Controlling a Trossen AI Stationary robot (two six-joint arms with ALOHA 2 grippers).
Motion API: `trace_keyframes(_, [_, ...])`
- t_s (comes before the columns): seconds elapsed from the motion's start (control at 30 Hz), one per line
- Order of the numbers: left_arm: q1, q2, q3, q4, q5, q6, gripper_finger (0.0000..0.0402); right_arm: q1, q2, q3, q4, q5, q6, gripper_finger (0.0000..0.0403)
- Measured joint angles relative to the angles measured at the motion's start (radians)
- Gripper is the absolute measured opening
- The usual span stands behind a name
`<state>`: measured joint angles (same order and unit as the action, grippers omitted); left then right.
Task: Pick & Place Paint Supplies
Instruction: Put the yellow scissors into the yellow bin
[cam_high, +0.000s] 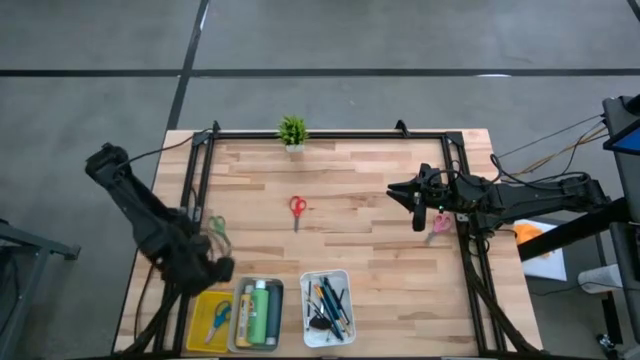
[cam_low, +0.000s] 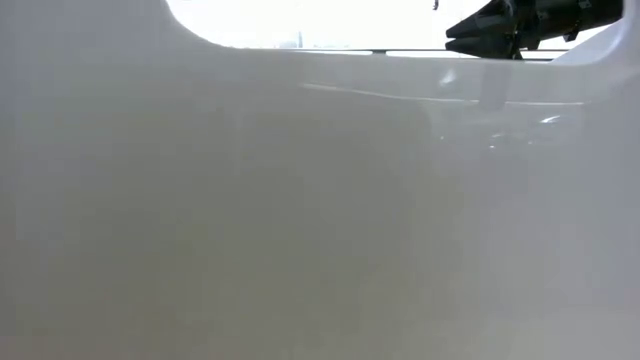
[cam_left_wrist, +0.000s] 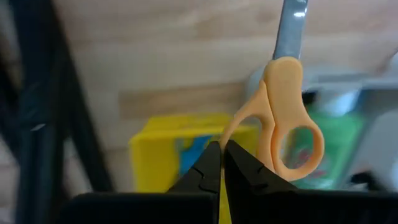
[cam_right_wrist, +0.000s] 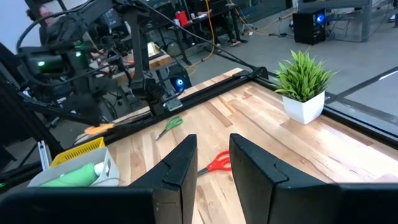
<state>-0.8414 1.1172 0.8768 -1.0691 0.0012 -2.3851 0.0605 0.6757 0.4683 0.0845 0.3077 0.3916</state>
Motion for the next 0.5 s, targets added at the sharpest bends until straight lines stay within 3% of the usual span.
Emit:
trace_keyframes(0.27, [-0.264, 0.059, 0.0, 0.046, 0.001, -0.233, 0.0007, 0.0, 0.0, 0.0, 0.0, 0.0, 0.0, 0.0093])
trace_keyframes(0.5, [-0.305, 0.153, 0.002, 0.162, -0.001, -0.229, 0.0007, 0.0, 0.0, 0.0, 0.0, 0.0, 0.0, 0.0093])
